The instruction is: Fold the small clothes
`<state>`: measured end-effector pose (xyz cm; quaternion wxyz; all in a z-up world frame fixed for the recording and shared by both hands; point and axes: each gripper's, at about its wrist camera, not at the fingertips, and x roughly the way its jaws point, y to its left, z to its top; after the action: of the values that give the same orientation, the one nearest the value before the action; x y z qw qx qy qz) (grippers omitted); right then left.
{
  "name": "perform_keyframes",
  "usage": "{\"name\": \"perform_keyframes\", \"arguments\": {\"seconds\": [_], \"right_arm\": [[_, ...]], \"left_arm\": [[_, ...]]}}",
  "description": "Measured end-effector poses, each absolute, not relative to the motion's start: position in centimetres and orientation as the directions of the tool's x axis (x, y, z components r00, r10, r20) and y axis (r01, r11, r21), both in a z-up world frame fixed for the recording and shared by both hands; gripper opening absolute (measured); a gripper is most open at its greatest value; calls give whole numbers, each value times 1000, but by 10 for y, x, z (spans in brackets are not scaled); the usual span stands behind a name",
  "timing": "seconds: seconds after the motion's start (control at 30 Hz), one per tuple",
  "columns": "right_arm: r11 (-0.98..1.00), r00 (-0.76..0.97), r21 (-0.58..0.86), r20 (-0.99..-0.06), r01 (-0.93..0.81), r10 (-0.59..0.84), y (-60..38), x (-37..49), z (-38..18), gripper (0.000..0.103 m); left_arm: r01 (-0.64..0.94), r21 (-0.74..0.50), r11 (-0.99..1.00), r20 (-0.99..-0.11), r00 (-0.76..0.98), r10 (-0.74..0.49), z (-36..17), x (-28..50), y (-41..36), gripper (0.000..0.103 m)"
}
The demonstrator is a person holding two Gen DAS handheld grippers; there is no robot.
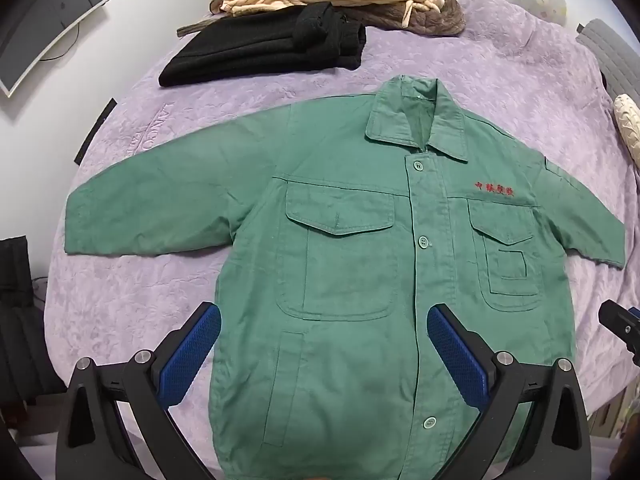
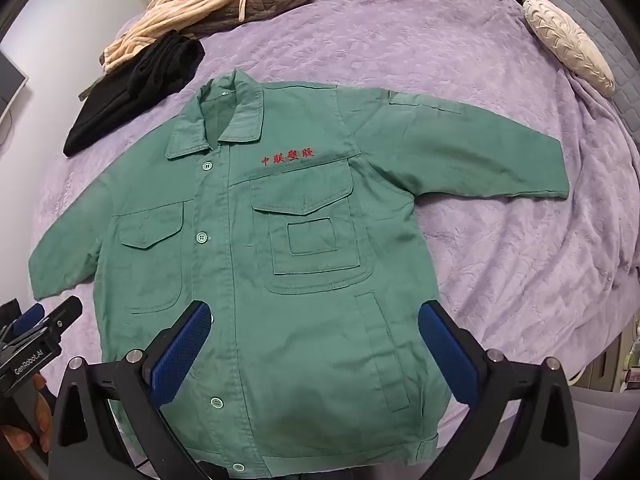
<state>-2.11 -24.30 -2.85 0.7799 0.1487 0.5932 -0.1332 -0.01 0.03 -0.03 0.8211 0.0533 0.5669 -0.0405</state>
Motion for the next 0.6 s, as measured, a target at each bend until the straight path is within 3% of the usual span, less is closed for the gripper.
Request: {"name": "perform_keyframes", "arguments": {"seconds": [0.13,0.6], "right_arm": [[922,267,76,-963,379,-30,-247,-22,-28,103],[936,271,59,-962,346,-40,-236,-12,-24,103]], "left_arm": [[149,-30,988,-944,322,-77,0,-3,8,103],[151,40,988,-955,298,-7,0,-2,-10,103]]}}
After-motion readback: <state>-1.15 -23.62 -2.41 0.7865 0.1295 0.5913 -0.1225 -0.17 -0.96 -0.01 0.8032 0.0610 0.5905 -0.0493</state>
